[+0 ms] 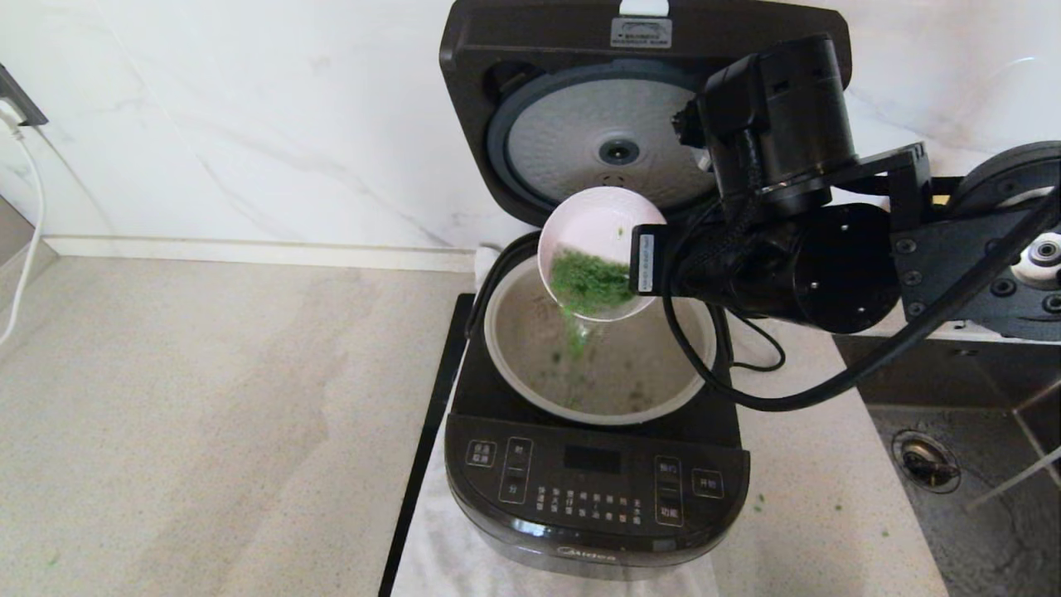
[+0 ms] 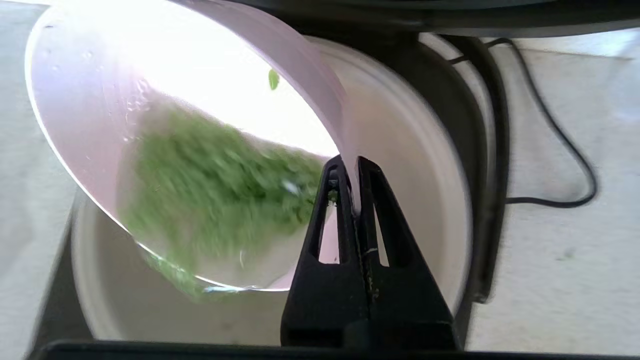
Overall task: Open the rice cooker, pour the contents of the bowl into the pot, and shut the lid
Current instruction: Pour the water from the bowl into the rice cooker
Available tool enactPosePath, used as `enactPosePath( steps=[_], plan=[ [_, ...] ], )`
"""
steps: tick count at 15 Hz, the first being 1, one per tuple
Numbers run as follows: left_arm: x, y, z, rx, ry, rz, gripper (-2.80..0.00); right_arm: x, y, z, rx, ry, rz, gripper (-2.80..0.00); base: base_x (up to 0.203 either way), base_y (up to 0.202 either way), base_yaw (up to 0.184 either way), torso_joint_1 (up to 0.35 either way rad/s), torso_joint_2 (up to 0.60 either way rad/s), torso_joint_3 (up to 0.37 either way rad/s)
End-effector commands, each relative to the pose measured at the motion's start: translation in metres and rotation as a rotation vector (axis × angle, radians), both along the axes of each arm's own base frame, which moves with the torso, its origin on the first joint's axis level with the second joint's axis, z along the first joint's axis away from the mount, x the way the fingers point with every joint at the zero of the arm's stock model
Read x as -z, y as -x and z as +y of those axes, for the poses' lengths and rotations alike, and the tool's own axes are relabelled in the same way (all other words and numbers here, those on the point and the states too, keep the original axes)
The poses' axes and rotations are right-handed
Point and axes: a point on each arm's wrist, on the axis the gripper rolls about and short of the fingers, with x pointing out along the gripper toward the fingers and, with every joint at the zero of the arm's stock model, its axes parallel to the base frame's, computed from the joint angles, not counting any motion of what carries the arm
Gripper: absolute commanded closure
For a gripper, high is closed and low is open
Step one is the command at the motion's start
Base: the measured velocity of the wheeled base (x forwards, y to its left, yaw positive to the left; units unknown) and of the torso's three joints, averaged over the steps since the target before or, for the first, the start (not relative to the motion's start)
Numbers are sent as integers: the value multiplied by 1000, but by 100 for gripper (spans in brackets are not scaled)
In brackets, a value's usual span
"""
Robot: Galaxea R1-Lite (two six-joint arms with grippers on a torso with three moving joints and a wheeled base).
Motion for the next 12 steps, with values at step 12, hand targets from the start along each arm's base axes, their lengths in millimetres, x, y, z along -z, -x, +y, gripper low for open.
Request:
enactPosePath(
  steps=[12],
  plan=[
    [0, 0, 0, -1, 1, -3, 0, 40, -5, 5, 59, 210, -447, 0, 0, 0, 0, 0, 0, 0]
  ],
)
